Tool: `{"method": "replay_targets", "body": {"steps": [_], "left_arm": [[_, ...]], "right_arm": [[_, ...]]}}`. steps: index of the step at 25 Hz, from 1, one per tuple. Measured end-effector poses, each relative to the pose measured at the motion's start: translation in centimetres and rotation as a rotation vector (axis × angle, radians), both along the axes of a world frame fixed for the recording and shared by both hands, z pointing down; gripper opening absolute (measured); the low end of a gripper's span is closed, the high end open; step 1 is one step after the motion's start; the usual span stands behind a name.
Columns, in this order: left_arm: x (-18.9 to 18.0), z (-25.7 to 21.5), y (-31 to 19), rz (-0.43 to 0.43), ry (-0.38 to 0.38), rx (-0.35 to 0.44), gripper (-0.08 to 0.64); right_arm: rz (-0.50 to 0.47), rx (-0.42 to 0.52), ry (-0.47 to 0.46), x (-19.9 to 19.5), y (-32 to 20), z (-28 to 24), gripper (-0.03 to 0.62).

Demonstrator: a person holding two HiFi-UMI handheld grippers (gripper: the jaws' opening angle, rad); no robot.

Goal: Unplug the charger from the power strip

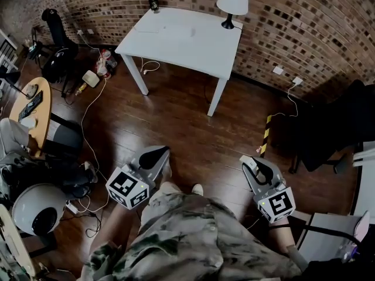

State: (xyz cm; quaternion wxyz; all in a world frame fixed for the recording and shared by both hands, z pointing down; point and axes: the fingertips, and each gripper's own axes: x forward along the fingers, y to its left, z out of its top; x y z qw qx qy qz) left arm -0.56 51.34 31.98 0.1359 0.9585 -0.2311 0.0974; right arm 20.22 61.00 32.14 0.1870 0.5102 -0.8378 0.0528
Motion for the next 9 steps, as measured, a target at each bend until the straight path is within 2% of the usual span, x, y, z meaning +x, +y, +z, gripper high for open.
{"method": "replay_targets", "body": {"steps": [9], "left_arm": [[-1.5,0.7,-4.1,-0.026,-0.004,-0.002,0.005]], "right_arm": [[-0.025,0.000,0.010,-1.1,-4.4,0.2,0.107]]}}
